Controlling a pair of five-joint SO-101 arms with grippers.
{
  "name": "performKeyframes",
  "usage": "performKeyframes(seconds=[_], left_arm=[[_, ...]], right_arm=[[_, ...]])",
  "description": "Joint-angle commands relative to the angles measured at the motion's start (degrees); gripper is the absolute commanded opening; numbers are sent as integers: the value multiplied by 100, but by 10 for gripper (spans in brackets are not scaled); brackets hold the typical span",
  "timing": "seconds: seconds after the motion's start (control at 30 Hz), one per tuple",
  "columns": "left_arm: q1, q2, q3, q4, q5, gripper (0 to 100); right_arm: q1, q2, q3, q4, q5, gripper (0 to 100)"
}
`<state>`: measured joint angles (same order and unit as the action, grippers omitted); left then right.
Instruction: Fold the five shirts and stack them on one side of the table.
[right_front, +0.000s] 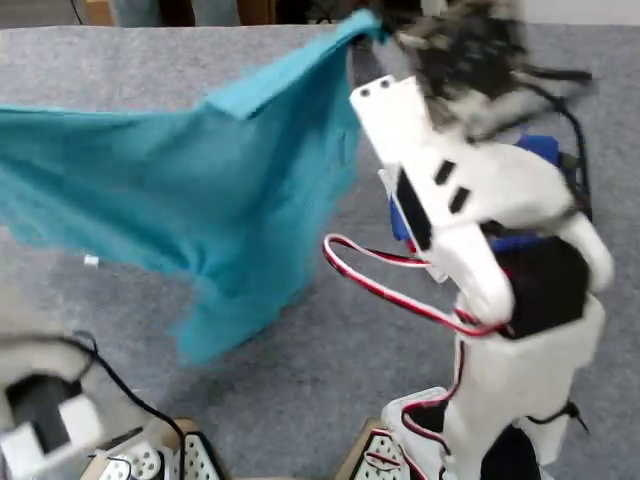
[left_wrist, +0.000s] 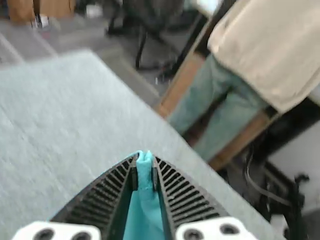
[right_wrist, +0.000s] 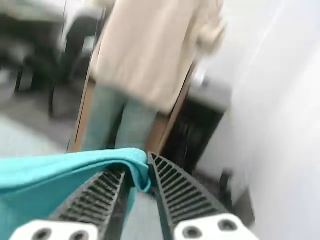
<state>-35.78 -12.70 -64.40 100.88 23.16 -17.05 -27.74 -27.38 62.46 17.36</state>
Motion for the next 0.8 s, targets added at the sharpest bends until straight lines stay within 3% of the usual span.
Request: performKeyframes(seconds=[0.0, 0.2, 0.37, 0.77], left_arm=[[-356, -765, -189, -18, -360, 29], [-804, -1503, -136, -9, -870, 29], [-1121, -1916, 374, 0, -1152, 29], [-1218, -4615, 4426, -26, -1908, 29]], right_arm=[[18, -180, -831, -466, -176, 15], [-782, -154, -1596, -598, -132, 15], [-1266, -171, -1974, -9, -9, 15], [-1257, -180, -3591, 1635, 18, 15]])
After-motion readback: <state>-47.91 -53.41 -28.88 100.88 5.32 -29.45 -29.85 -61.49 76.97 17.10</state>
